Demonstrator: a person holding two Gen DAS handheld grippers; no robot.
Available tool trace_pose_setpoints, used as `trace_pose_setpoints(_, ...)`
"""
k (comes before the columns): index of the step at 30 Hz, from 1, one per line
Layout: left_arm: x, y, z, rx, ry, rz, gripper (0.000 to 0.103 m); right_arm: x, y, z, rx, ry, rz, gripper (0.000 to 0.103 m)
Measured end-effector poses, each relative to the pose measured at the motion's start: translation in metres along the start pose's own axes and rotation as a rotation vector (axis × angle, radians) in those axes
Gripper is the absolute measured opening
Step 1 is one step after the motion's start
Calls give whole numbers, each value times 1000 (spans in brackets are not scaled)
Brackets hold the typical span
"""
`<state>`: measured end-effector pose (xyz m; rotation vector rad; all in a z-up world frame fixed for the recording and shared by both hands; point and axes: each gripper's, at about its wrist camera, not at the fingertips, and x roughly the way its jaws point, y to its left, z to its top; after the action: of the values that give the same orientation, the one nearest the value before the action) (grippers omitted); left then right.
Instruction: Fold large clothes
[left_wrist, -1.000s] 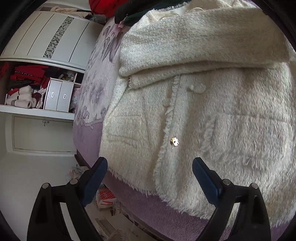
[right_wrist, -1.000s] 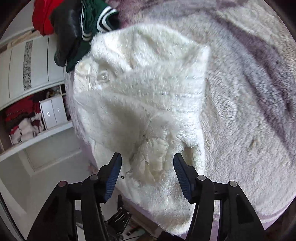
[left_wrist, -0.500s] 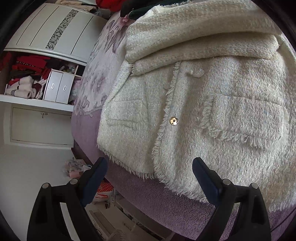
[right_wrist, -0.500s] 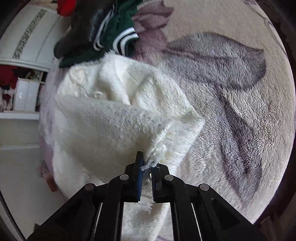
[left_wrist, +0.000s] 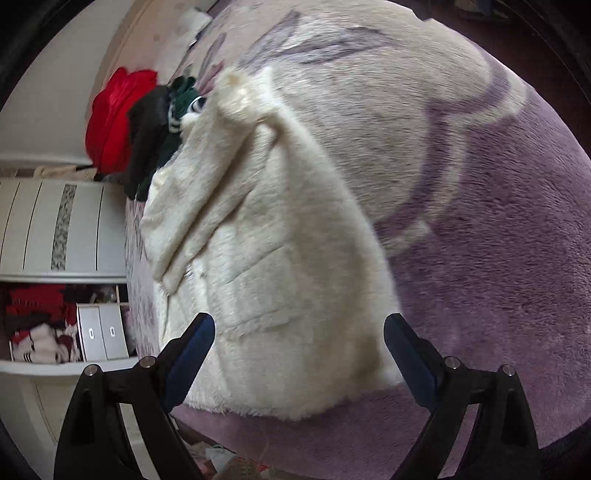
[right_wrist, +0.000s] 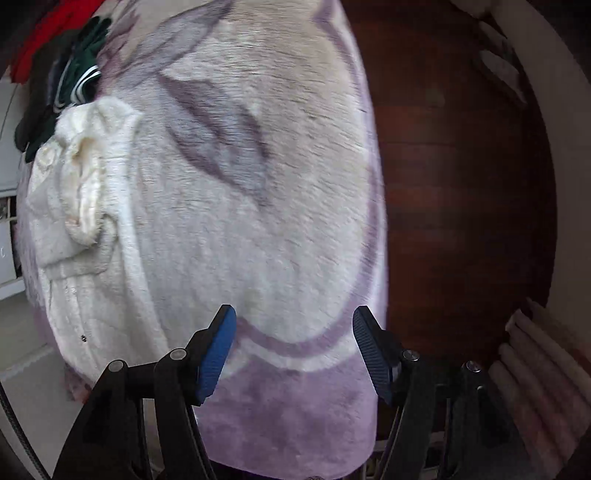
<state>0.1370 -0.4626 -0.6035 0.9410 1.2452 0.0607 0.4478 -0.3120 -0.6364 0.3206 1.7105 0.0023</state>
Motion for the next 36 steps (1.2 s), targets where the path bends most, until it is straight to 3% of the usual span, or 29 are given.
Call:
trace_pose_setpoints(3, 23, -28, 6, 54, 48, 39, 95, -2, -35, -5, 82, -10, -20, 68)
trace_pose_setpoints(5, 44, -27, 4, 63, 95, 74, 95, -7, -47, -5, 105, -22, -27, 68)
trace_pose_setpoints(9, 77, 16, -6, -36, 149, 142, 95, -13, -46, 2, 98, -35, -5, 68)
trace_pose_setpoints(12, 85, 51, -9, -92, 137, 207, 92, -11, -30, 12, 66, -44, 6, 68)
trace_pose_setpoints(14, 85, 73, -11, -133, 121, 194, 75, 0, -10, 24, 38, -38, 47, 68)
trace_pose_setpoints(15, 84, 83, -13, -153, 103, 191, 42, 3, 0, 31, 24, -41, 84, 68)
trace_pose_setpoints(16, 81, 93, -15, -168, 87, 198, 17, 5, 11, 36, 9, -44, 132, 68)
trace_pose_setpoints(18, 76, 110, -19, -192, 46, 220, 17, 7, 37, 51, -21, -43, 262, 68)
trace_pose_setpoints(19, 75, 117, -21, -199, 43, 215, 16, 6, 51, 57, -39, -43, 317, 74)
trace_pose_setpoints(20, 77, 124, -22, -203, 46, 212, 16, 5, 66, 64, -63, -50, 366, 86)
trace_pose_setpoints(24, 86, 145, -27, -199, 44, 215, 16, 8, 126, 88, -171, -44, 543, 98)
trace_pose_setpoints(27, 93, 153, -29, -185, 48, 192, 16, 42, 161, 106, -189, 34, 585, 103)
trace_pose_setpoints(31, 89, 155, -25, -193, 32, 165, 16, 105, 176, 119, -89, 199, 580, 103)
trace_pose_setpoints(33, 87, 159, -27, -204, 20, 150, 16, 111, 180, 122, -15, 210, 628, 94)
trace_pose_setpoints(34, 86, 162, -28, -215, 15, 141, 16, 105, 185, 122, 7, 193, 669, 47)
trace_pose_setpoints(35, 86, 164, -30, -227, 17, 137, 16, 101, 193, 123, 18, 204, 680, 33)
trace_pose_setpoints(36, 86, 170, -33, -245, 16, 128, 16, 92, 200, 123, 18, 183, 668, 33)
